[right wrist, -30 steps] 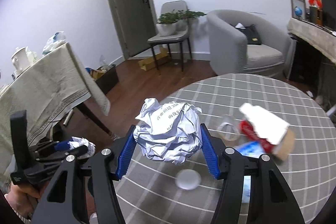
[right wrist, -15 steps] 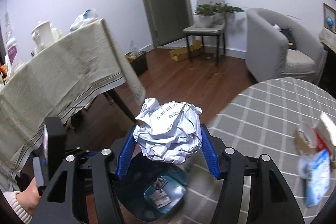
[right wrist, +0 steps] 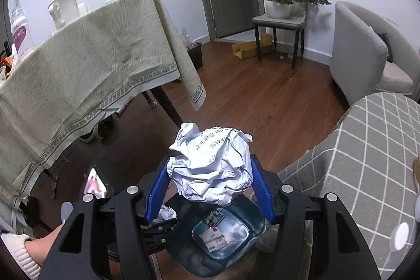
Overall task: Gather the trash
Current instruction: 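Open the left tool over the bin to drop the foil ball, then lower the crumpled paper into the bin and open the right tool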
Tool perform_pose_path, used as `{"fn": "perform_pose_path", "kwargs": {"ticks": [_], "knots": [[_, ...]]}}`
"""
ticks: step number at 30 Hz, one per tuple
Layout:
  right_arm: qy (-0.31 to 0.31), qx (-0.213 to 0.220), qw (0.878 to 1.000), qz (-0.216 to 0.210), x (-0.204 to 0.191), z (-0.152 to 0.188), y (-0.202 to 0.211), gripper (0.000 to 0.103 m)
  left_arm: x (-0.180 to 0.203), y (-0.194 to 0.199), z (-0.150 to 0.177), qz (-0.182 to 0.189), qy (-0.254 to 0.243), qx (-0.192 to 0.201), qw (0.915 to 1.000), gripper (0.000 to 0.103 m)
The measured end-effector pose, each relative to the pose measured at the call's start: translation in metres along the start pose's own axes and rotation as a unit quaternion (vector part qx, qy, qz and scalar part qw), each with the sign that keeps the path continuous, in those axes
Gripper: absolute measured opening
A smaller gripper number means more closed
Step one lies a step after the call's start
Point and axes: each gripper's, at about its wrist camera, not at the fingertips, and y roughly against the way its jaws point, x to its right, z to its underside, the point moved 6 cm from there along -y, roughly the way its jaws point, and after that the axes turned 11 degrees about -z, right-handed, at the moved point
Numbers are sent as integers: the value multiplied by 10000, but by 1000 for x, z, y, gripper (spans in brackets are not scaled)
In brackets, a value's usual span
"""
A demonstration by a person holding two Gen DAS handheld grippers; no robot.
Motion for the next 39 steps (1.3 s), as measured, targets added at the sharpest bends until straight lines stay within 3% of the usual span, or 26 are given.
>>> {"fn": "perform_pose_path", "kwargs": {"ticks": [7,12,17,29,39], "knots": [[-12,-245,9997,-20,-1,8,-15,60,-7,-18,12,-31,-27,-339,9994,51],[-7,-394,9992,-42,-3,13,-27,60,-8,-13,13,43,-103,-259,9996,66],[-12,-562,9984,-16,-5,18,-41,60,-20,-4,11,28,34,-114,9999,68],[-136,-1170,9930,129,0,45,-84,60,-50,51,-11,69,440,742,9963,66],[-183,-1801,9833,191,3,85,-126,60,-69,104,-29,188,832,1387,9867,53]]}}
